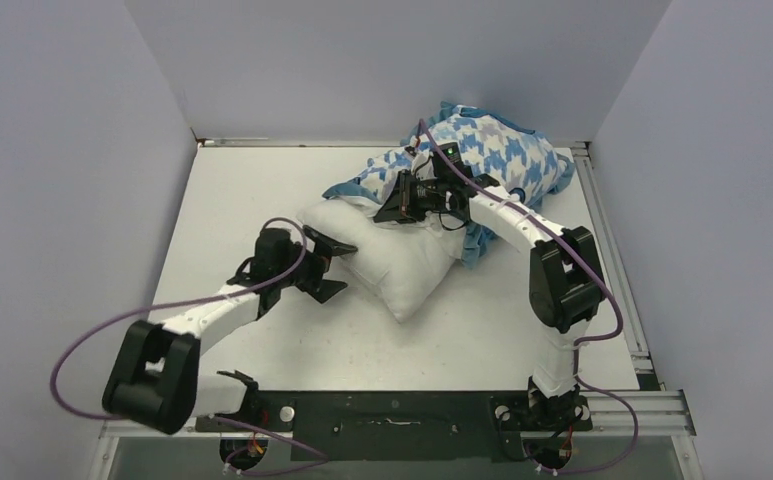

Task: Put the pillow into the pillowcase
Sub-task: Stuff the pillow into the pillowcase.

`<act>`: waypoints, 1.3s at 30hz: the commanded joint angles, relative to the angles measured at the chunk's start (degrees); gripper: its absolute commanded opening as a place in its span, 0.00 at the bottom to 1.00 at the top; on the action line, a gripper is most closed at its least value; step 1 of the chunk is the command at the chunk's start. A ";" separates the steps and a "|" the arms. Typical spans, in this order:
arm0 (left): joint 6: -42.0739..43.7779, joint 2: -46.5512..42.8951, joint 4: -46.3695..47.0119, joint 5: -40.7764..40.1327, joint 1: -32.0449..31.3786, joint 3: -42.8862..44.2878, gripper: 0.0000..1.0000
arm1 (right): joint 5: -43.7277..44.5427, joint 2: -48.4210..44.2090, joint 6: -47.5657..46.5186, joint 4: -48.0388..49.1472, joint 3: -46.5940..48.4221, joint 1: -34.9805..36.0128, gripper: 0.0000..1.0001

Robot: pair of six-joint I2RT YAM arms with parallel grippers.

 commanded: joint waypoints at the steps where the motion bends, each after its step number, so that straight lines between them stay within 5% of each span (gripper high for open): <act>1: 5.38 13.77 28.61 3.92 -4.98 10.51 0.92 | 0.92 0.19 -2.53 -3.70 2.67 -0.32 0.05; 6: 4.18 27.67 54.47 -2.65 -11.00 21.18 0.51 | -7.37 -1.67 -0.09 -3.88 7.18 1.92 0.05; 11: 9.79 31.25 59.05 -9.61 -13.81 29.98 0.00 | -15.31 -6.02 11.90 9.01 9.61 5.96 0.05; 16: 12.62 33.77 60.86 -10.92 -16.17 35.79 0.00 | -18.48 -6.86 38.80 42.28 6.21 10.33 0.05; 24: 16.56 35.84 59.58 -17.54 -17.99 39.97 0.00 | -17.34 -0.82 61.90 68.55 11.11 15.84 0.05; 39: 24.18 44.08 39.77 -20.03 -23.15 50.61 0.00 | -17.99 8.40 69.66 71.48 31.21 20.52 0.05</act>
